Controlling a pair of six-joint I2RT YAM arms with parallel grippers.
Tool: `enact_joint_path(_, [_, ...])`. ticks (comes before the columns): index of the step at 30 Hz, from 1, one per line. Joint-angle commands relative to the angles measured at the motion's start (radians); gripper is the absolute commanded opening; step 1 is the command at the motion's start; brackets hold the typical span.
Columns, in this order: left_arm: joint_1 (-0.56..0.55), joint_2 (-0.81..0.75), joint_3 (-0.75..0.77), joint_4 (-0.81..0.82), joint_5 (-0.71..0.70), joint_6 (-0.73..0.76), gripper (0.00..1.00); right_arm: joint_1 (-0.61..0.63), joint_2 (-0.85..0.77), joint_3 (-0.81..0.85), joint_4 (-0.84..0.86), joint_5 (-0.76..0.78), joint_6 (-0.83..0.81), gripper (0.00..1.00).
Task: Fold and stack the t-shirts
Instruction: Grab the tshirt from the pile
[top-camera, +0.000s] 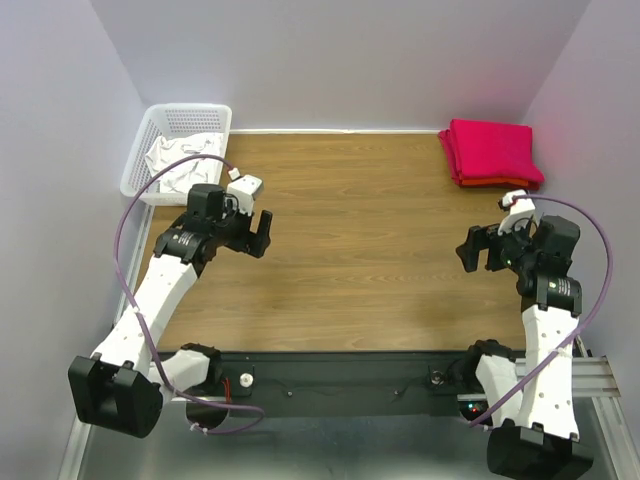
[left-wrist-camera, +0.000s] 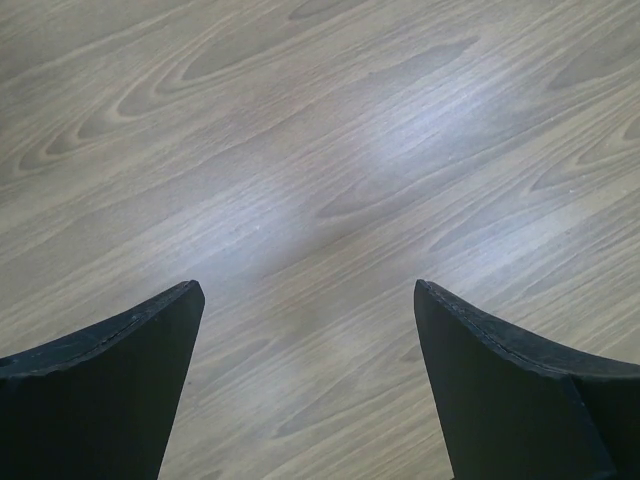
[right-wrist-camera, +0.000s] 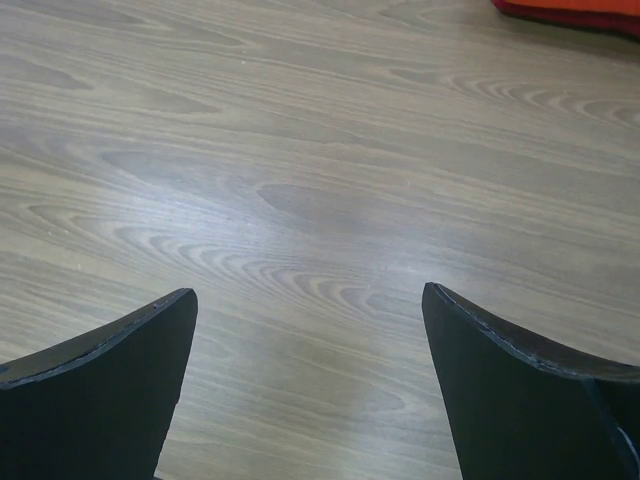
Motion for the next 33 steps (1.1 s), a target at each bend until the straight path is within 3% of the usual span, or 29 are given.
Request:
enact_joint_path(1, [0.0, 0.025, 0.091, -0.034, 0.04, 0.018, 0.99, -0.005, -0.015, -0.017, 0.042, -0.037, -0.036, 1.0])
enact_joint_path(6, [-0.002, 0.145, 0.235, -0.096, 0.153, 0.066, 0.99, -0.005, 0.015, -0.022, 0.043, -0.037, -0.041, 1.0])
enact_joint_path(9, [0.006, 0.256, 0.403, -0.118, 0.16, 0.064, 0.99, -0.005, 0.049, -0.022, 0.042, -0.043, -0.029, 1.0])
enact_joint_path(19, [0.236, 0.827, 1.313, -0.233, 0.17, -0.017, 0.99, -0.005, 0.256, 0.031, 0.051, -0.058, -0.102, 1.0])
enact_joint_path(25, [0.357, 1.071, 1.496, -0.117, 0.072, -0.074, 0.99, -0.005, 0.42, 0.095, 0.075, -0.043, -0.083, 1.0])
enact_joint_path(33, [0.437, 1.275, 1.487, -0.044, 0.022, -0.007, 0.99, -0.005, 0.561, 0.132, 0.124, -0.034, -0.034, 1.0])
